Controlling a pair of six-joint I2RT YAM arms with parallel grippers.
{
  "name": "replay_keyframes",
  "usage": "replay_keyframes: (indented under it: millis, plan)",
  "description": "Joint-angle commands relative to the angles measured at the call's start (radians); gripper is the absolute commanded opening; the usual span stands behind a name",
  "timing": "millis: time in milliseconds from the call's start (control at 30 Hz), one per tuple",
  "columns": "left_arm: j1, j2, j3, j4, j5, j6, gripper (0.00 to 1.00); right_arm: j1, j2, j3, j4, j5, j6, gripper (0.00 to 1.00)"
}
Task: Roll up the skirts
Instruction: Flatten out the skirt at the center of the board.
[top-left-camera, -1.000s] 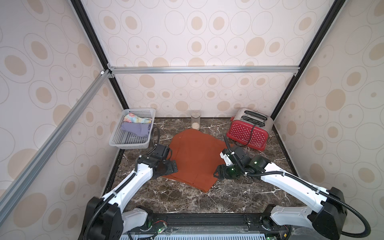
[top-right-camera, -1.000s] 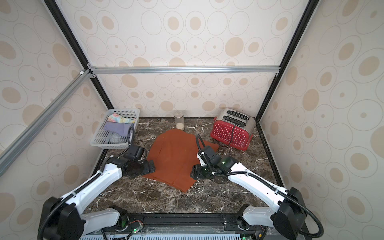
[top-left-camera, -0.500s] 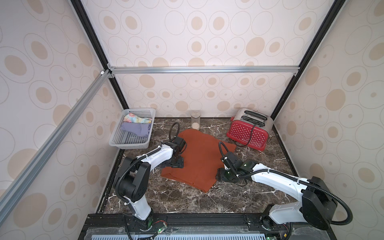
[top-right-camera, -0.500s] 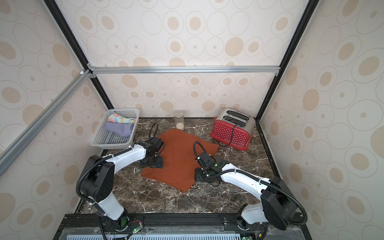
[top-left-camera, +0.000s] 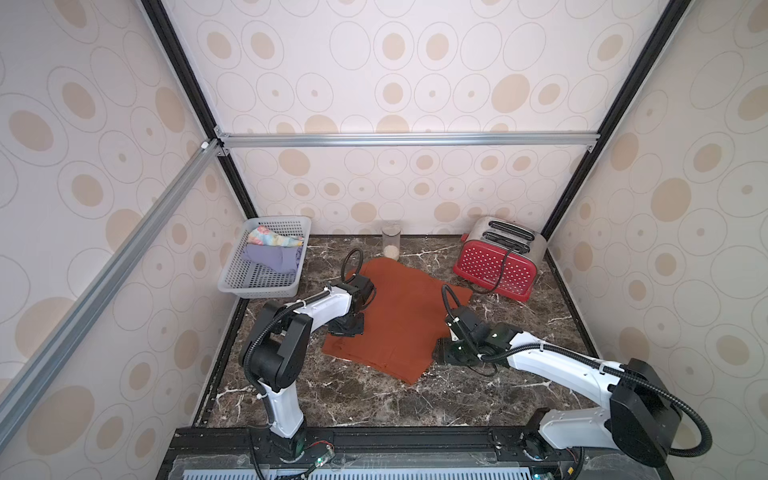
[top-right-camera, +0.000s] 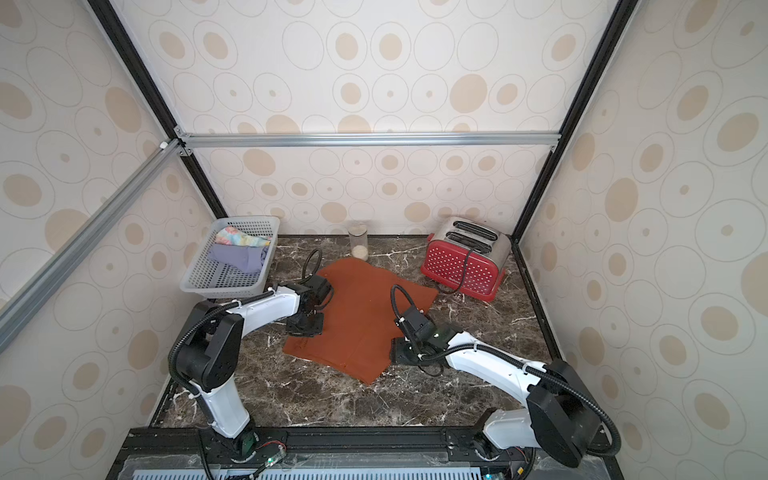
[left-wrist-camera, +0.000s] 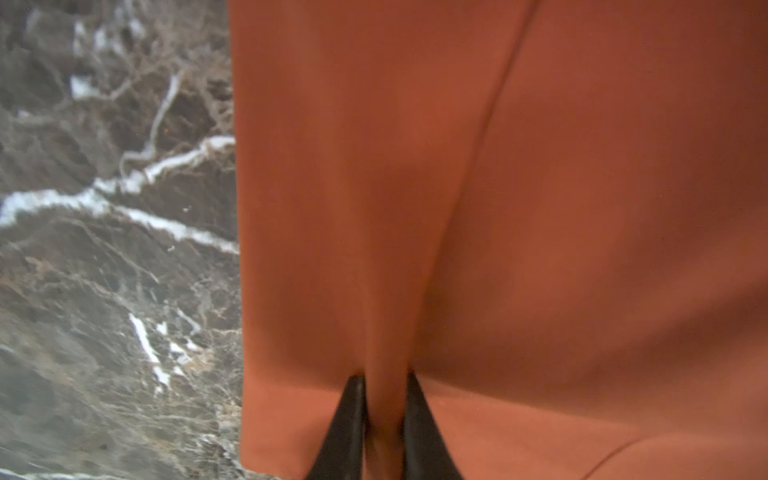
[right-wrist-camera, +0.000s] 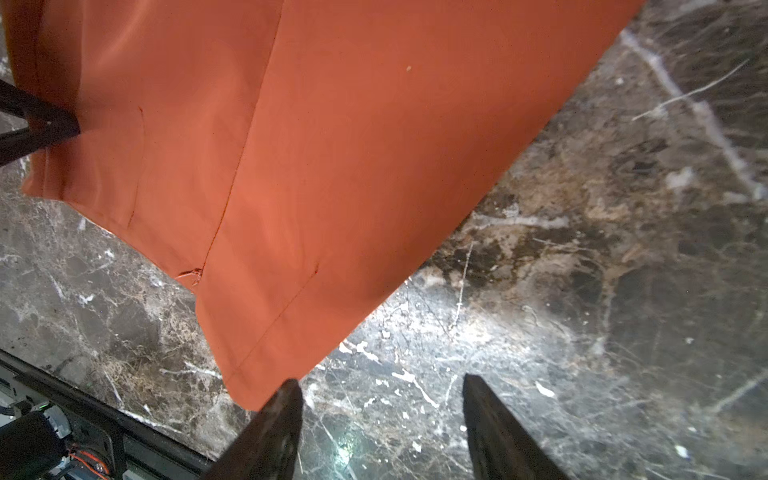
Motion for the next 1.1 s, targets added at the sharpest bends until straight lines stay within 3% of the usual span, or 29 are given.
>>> replay_keyframes:
  millis: [0,133,267,400,467,567,800,1067]
  plan:
    - [-0.005,-0.058,0.029,0.008,0.082,-0.043,0.07,-0.031,-0.025,0.01,-0.051,0.049,0.007,0.65]
    - [-0.057,-0.142,0.038,0.13,0.259,-0.147,0.0,-0.121,-0.037,0.034,-0.127,0.056,0.001,0.65]
    - [-0.103,-0.266,0.052,0.252,0.319,-0.234,0.0,-0.19,-0.085,0.062,-0.165,0.062,-0.001,0.65]
    - [-0.057,-0.518,-0.048,0.177,0.17,-0.219,0.0,-0.188,-0.1,0.088,-0.139,0.003,0.017,0.65]
    - [0.043,-0.635,-0.161,0.106,0.145,-0.236,0.0,-0.183,-0.071,0.083,-0.114,-0.038,0.035,0.65]
    - [0.276,-0.754,-0.362,0.062,0.222,-0.259,0.0,-0.137,0.01,0.096,-0.095,-0.056,0.043,0.65]
    - [0.621,-0.84,-0.569,0.035,0.166,-0.325,0.0,0.042,0.219,0.136,-0.014,-0.112,0.101,0.65]
    - [0.658,-0.797,-0.544,0.065,0.207,-0.281,0.0,0.191,0.389,0.182,0.158,-0.169,0.22,0.65]
